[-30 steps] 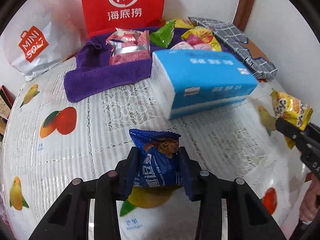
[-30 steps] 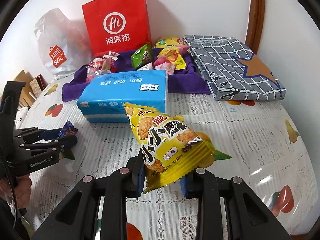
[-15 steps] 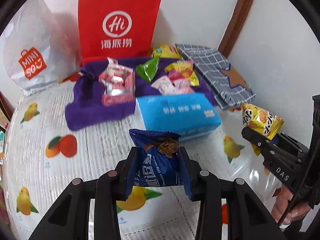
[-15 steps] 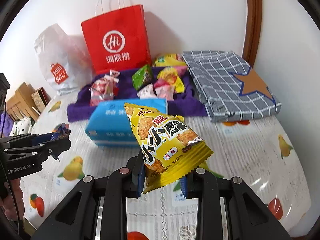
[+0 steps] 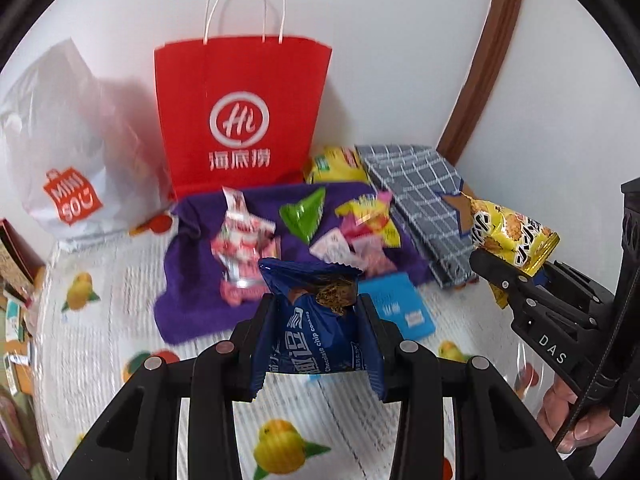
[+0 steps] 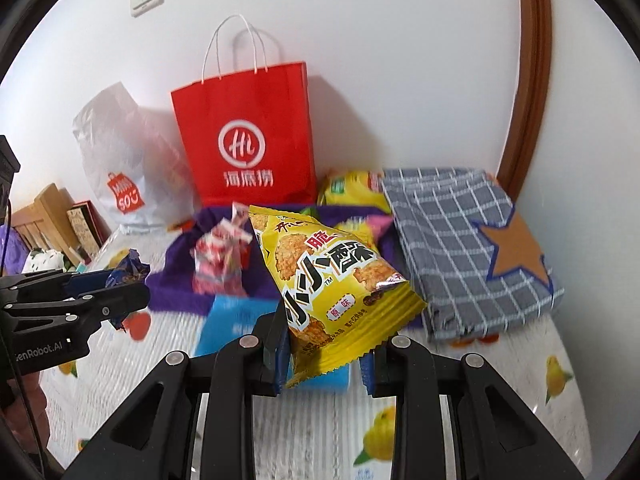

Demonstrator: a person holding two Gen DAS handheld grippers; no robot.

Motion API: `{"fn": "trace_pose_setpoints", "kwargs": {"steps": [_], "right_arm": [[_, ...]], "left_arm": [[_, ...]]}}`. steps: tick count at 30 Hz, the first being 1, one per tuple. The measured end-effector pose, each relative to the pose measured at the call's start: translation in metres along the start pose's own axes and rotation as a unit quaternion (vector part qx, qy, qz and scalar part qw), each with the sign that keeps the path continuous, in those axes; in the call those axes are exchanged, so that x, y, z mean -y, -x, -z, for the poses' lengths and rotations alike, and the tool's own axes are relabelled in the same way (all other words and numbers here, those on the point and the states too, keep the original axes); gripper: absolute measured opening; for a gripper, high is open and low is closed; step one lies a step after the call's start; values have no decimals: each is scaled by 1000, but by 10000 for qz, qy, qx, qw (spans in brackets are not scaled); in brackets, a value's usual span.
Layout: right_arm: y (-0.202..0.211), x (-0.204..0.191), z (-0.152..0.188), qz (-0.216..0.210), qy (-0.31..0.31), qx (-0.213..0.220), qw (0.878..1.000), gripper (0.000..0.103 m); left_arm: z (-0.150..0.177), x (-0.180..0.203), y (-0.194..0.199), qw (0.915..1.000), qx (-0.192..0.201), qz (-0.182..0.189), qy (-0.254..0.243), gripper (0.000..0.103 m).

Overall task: Organize snacks
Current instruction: 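Lift both held snacks and carry them toward the purple towel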

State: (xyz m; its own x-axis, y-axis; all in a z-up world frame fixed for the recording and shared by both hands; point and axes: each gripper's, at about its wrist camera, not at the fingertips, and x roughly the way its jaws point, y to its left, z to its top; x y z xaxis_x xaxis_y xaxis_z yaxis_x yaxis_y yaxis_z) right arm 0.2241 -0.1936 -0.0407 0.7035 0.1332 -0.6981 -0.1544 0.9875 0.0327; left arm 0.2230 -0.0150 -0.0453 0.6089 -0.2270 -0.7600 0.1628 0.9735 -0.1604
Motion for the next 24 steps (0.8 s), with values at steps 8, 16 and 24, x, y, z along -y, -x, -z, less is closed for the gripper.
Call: {"fn": "trace_pose_setpoints", "kwargs": {"steps": [8, 16, 24], "right_arm": [[-13, 5, -40, 93, 31, 162, 9998, 28], [-39, 5, -56, 142, 92, 126, 9998, 28], [-72, -1, -75, 44, 142, 58, 9999, 28]], "left_arm": [[-33, -5, 3, 9996, 245, -144, -35, 37], [-52, -21, -14, 9993, 278, -259, 52, 37], [-70, -39, -44, 9992, 187, -296, 173, 37]]}}
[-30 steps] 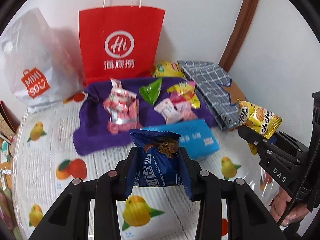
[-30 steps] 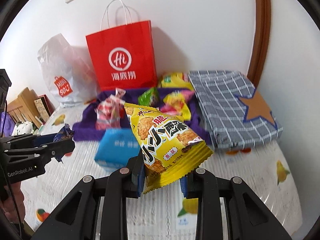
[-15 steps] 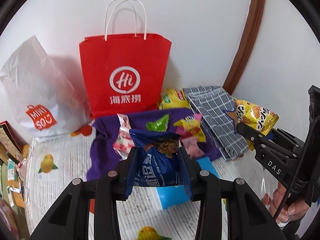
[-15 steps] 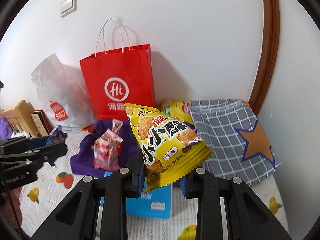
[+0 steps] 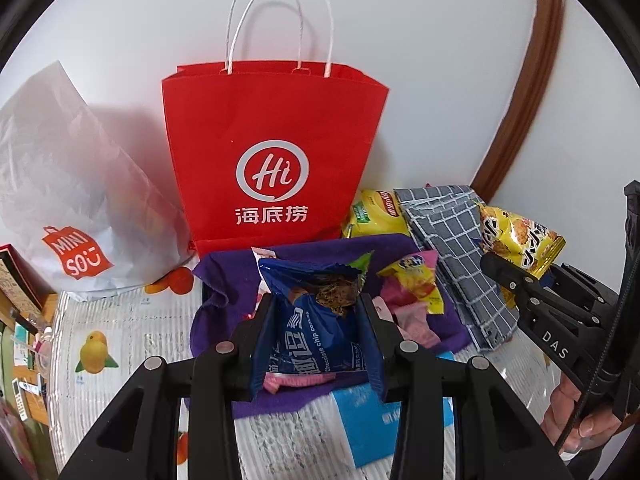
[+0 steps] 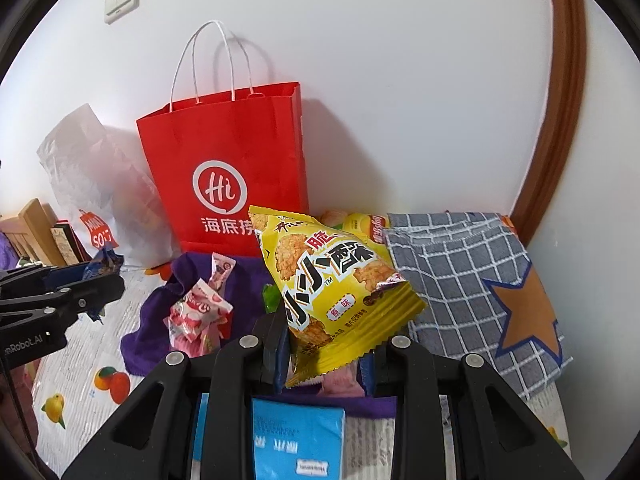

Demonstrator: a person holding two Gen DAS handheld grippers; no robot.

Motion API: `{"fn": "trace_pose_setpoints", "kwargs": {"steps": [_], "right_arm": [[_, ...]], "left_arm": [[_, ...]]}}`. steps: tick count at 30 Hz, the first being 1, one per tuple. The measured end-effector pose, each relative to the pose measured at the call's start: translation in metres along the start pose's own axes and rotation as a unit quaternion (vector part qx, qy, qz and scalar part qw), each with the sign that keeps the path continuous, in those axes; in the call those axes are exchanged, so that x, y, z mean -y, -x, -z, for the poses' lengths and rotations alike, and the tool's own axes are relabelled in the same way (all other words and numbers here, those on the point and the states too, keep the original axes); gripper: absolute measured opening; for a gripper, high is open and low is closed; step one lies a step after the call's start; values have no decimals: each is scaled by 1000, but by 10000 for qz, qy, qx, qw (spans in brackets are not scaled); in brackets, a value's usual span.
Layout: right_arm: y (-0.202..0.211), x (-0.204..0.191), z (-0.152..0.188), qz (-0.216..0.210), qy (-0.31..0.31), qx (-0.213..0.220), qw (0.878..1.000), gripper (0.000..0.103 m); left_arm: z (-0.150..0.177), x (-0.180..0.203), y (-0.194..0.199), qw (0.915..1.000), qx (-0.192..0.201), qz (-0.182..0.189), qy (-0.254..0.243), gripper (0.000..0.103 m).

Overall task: Organize snacks
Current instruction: 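Lift both held snacks and carry them toward the purple towel, then lower both snacks onto the purple towel and open both grippers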

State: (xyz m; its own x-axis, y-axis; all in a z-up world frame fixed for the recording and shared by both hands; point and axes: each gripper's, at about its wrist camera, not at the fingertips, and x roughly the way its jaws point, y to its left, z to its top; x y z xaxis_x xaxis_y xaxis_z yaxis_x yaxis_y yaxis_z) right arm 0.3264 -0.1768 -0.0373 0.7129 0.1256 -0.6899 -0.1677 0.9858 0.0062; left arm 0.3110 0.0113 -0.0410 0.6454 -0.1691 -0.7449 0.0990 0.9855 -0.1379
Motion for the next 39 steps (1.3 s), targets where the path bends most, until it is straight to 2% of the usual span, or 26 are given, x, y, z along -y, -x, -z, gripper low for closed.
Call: {"fn": "trace_pose_setpoints", "kwargs": {"steps": [8, 16, 19, 24, 28, 31, 37, 39], "right_arm": [[-38, -4, -12, -120, 84, -107, 9998, 28], [-92, -6, -2, -229, 154, -684, 9973, 28], [-106, -6, 6, -145, 311, -881, 9955, 28], [-124, -4, 14, -149, 282, -1153, 9928, 28], [-136, -11, 22, -122, 427, -1310, 9904, 28], [-143, -17, 27, -127, 508, -1421, 9885, 28], [-146, -23, 31, -117, 654, -1461, 9870, 28], [-148, -23, 32, -86, 672, -1489, 9865, 28]], "left_arm": [[-12, -25, -38, 9996, -180, -31, 210, 37], [-3, -57, -91, 9966, -628, -74, 532, 37], [4, -68, -105, 9947, -770, -72, 672, 37], [9, -71, -128, 9921, -1079, -98, 640, 37], [11, -68, -138, 9902, -1242, 19, 633, 38], [12, -68, -141, 9879, -1347, 286, 710, 38], [13, -64, -143, 9878, -1385, 278, 654, 38], [14, -63, -142, 9883, -1402, 113, 590, 38]]}}
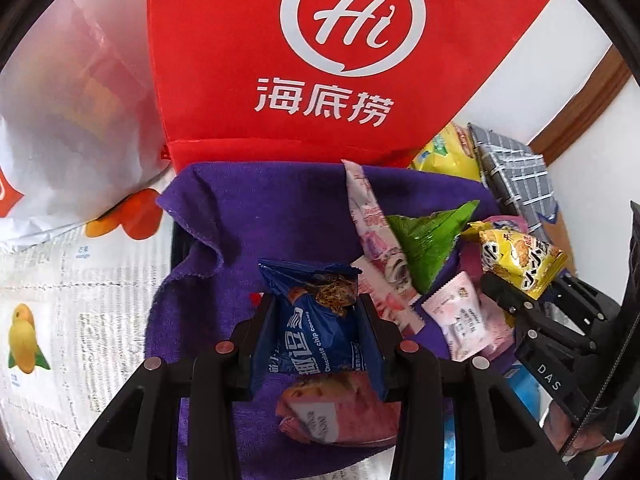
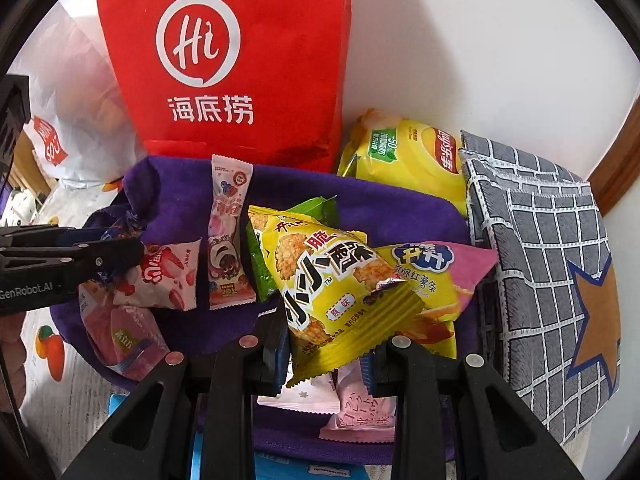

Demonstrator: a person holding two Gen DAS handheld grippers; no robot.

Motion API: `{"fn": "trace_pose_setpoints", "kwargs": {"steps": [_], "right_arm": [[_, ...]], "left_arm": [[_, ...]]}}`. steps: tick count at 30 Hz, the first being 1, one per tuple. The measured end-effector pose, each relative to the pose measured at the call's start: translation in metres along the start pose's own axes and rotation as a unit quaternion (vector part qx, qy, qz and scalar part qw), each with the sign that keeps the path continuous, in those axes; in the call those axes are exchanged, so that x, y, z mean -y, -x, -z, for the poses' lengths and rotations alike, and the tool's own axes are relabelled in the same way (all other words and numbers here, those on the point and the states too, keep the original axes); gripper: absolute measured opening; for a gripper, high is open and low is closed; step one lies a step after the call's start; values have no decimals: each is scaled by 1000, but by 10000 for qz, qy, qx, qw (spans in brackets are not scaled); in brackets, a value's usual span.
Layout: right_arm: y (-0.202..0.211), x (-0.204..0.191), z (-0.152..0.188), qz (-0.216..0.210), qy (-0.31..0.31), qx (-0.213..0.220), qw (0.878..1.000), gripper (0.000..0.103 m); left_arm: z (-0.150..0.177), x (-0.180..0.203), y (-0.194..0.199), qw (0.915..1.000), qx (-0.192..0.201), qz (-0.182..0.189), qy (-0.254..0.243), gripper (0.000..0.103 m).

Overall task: Organize snacks
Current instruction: 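Lower both snacks onto the purple towel and open both grippers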

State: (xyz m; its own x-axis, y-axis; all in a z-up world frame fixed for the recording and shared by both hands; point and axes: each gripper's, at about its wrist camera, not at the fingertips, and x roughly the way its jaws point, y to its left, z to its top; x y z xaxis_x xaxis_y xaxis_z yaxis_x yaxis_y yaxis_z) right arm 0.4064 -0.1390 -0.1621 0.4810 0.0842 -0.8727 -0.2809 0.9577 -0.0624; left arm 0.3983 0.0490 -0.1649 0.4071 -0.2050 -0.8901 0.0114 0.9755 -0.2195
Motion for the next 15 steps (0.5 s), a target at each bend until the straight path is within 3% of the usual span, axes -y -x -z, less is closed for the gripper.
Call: {"fn": "trace_pose_setpoints", "kwargs": {"steps": [2, 9, 15], "right_arm": [[-3, 0, 0, 29, -15, -89, 10000, 28], [-9, -1, 1, 105, 68, -191, 9997, 28], [-7, -1, 0, 82, 33, -32, 10000, 29]], "left_arm": [[-2, 2, -5, 9999, -11, -143, -35, 38], [1, 9, -4, 9999, -10, -17, -166, 39], [0, 13, 0, 9994, 64, -165, -296, 40]]}}
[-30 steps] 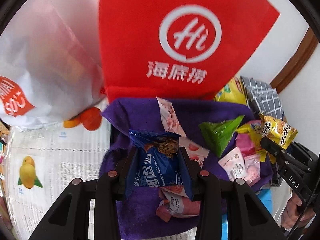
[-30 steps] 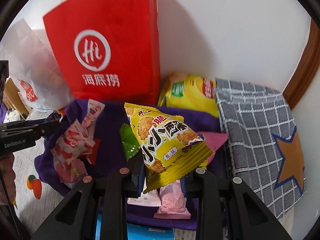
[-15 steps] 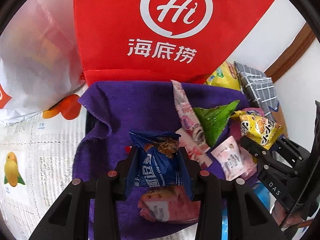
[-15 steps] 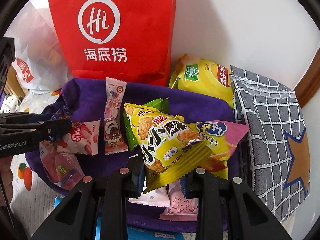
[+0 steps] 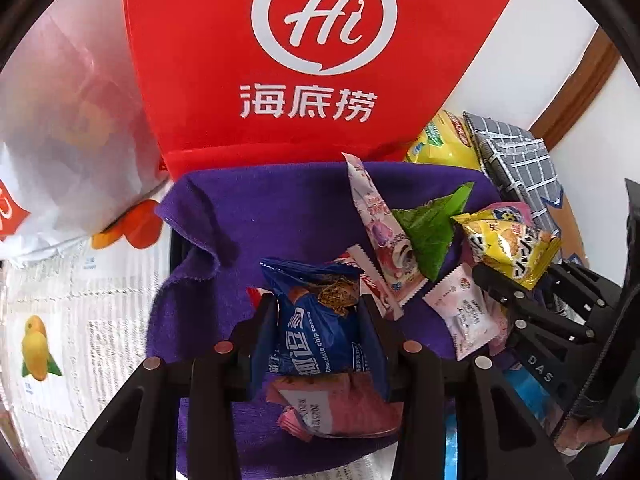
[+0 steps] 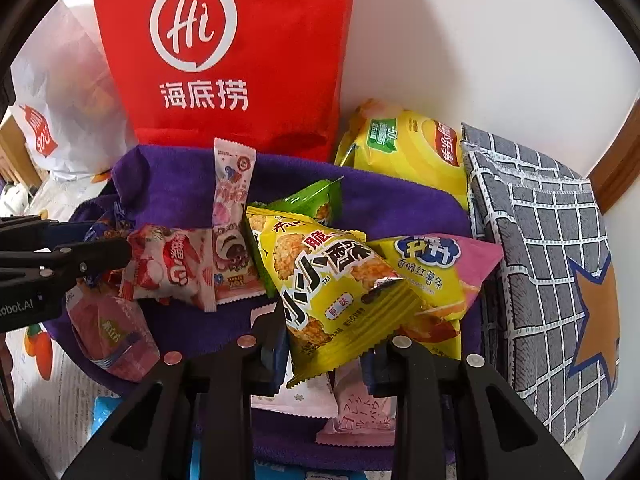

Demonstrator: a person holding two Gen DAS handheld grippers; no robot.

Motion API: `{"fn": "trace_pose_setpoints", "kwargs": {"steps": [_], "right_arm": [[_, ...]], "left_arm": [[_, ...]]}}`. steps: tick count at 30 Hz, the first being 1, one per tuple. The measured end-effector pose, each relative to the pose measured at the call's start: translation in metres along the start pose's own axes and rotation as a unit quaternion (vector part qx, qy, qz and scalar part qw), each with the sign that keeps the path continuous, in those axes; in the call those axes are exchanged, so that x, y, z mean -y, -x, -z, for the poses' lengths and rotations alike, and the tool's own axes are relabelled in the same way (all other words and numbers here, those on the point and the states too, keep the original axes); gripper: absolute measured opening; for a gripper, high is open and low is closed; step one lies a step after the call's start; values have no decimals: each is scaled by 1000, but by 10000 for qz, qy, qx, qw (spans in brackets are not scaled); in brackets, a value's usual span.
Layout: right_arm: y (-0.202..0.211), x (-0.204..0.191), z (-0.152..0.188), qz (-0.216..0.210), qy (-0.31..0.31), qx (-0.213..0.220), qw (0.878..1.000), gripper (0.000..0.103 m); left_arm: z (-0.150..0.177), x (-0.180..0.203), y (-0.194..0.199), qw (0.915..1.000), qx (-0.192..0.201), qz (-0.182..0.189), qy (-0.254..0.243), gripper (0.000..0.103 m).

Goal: Organize snacks

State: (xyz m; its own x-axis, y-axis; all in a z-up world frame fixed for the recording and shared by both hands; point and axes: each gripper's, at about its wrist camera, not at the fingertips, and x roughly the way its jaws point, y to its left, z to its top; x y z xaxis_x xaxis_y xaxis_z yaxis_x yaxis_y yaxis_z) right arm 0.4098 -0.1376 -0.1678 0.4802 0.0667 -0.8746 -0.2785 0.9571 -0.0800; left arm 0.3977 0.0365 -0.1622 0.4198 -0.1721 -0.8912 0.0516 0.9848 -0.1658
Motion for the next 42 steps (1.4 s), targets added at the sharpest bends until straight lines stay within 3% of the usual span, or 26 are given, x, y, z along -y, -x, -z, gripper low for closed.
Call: {"fn": "trace_pose_setpoints", "kwargs": {"steps": [4, 8, 12, 24, 28, 30, 37, 42], "right_arm": [[3, -3, -1, -21, 6, 34, 10000, 35], [14, -5, -3, -52, -22, 212, 9998, 56], [35, -10, -4, 77, -16, 485, 9988, 66], [110, 5, 26, 251, -775, 647, 9946, 68], [146, 7, 45, 373, -987, 786, 9913, 68], [159, 6, 54, 456, -1054, 813, 9900, 68], [199, 0, 95, 465, -1261, 798, 9877, 69], [222, -7, 122, 527, -1319, 884, 9859, 80]], "left_arm": [[-1, -2, 3, 10000, 0, -70, 10, 43], [-2, 2, 8, 9999, -2, -147, -56, 57], [-2, 10, 22, 9996, 124, -191, -162, 65], [13, 35, 82, 9981, 448, -136, -401, 68], [38, 46, 104, 9973, 487, -130, -543, 69], [52, 50, 114, 9966, 511, -143, -624, 78], [103, 62, 158, 9938, 802, -170, -748, 80], [132, 66, 186, 9921, 1029, -165, -698, 81]]}}
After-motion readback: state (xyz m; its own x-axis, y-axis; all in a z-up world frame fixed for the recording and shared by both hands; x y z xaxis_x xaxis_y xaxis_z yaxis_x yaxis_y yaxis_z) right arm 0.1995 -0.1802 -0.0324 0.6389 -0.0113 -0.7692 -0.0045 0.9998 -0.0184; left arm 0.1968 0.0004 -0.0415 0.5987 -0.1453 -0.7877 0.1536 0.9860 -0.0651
